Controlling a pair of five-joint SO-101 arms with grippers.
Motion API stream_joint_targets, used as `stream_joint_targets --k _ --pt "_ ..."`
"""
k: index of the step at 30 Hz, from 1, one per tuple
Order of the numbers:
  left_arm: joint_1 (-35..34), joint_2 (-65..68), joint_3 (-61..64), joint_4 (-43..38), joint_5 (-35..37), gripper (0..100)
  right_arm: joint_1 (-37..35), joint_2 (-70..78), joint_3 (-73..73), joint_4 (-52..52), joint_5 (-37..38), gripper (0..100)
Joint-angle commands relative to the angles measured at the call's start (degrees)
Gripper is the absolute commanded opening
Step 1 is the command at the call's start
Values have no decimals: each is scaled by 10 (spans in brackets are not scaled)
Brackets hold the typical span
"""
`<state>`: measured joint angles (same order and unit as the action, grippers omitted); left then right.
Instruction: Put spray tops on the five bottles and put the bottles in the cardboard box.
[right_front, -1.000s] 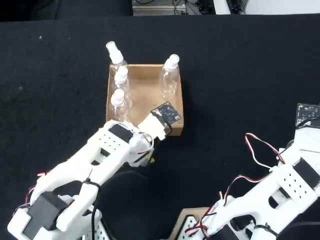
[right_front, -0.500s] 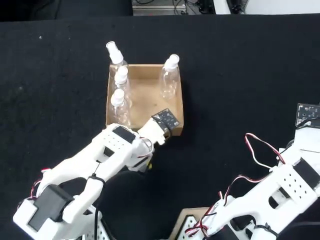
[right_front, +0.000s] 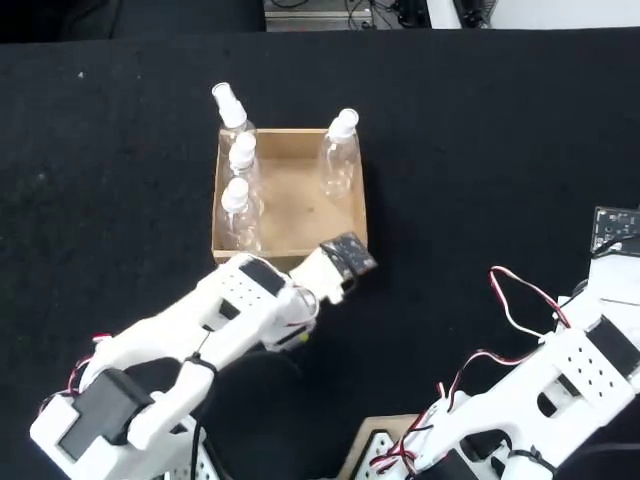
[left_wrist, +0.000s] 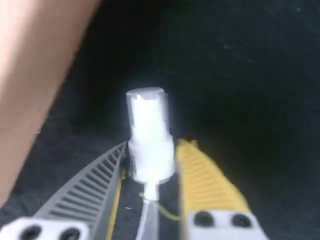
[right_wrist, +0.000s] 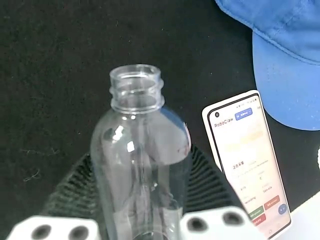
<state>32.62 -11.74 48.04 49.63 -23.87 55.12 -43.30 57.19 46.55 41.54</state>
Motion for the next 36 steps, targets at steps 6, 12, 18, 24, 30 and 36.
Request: stream_joint_targets --k 6,12,18,24,30,36 --pt "27 -85 -46 158 -7 84 13 -25 -3 -18 4 11" --pt "10 -99 28 161 -55 148 10 -26 -3 -16 4 11" --pt "14 -99 43 135 -60 253 10 -27 -3 -15 4 11" --pt "10 -99 52 121 -98 212 13 -28 -4 -17 4 11" --pt "14 -99 79 120 -100 174 9 -28 -8 -14 4 11" --pt "17 -106 68 119 -80 70 -11 -29 -16 -7 0 11"
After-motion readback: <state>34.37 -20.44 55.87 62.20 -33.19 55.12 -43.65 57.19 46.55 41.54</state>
